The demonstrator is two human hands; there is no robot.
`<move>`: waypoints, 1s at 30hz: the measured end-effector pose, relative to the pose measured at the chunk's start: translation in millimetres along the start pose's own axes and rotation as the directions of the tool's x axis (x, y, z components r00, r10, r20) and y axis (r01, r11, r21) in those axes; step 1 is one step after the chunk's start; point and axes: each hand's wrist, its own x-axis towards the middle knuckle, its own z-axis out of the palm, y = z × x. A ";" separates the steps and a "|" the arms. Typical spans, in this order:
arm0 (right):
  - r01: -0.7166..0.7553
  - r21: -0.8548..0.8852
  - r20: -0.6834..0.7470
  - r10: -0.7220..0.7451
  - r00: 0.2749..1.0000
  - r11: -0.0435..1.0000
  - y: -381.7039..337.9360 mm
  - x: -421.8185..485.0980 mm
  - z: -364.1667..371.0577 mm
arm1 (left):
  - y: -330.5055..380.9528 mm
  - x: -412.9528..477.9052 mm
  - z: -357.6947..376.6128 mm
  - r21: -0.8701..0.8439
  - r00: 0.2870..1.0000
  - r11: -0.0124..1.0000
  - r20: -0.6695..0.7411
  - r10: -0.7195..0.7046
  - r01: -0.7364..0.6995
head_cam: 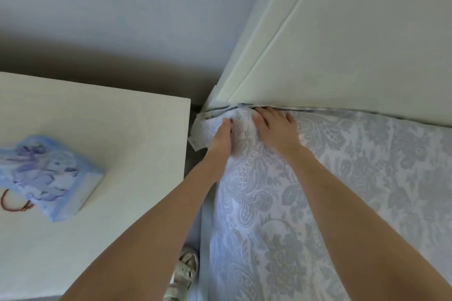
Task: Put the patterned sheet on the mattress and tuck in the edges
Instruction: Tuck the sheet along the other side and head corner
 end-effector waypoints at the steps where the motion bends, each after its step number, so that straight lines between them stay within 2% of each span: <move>1: -0.003 0.000 -0.032 0.003 0.999 1.000 -0.9 -0.8 2.1 | -0.9 4.3 2.4 -0.050 1.000 0.999 0.021 -0.014 0.015; 6: 0.067 0.026 -0.096 -0.064 0.993 0.997 4.8 -6.2 3.8 | -2.9 20.6 10.0 -0.224 0.994 0.974 0.107 0.003 0.021; 14: 0.161 0.003 -0.094 -0.160 0.983 0.987 12.4 -1.4 -12.8 | 17.9 41.6 12.7 -0.097 0.996 0.995 0.083 -0.022 0.030; 17: 0.202 0.024 -0.117 -0.198 0.973 0.979 14.9 -4.2 -24.1 | 23.0 39.9 13.9 -0.114 0.993 0.991 0.107 -0.058 0.070; 21: 0.242 0.079 -0.141 -0.229 0.963 0.967 20.2 -18.4 -63.2 | 22.5 17.3 25.4 -0.148 0.973 0.988 0.232 -0.008 0.043; 24: 0.248 0.185 -0.029 -0.246 0.969 0.951 27.9 -26.5 -102.5 | 20.7 -15.9 41.4 -0.157 0.944 0.987 0.327 0.031 0.022; 27: 0.050 0.481 0.229 -0.181 0.957 0.875 34.1 -30.4 -152.8 | 24.6 -48.3 54.7 -0.134 0.934 0.991 0.355 0.033 0.016; 29: -0.091 0.580 0.382 -0.171 0.908 0.809 39.2 -34.1 -181.8 | 28.9 -65.0 61.3 -0.122 0.927 0.992 0.374 0.035 0.012; 30: -0.121 0.599 0.405 -0.169 0.899 0.792 43.5 -34.5 -190.6 | 30.7 -71.8 63.8 -0.118 0.925 0.993 0.379 0.041 0.005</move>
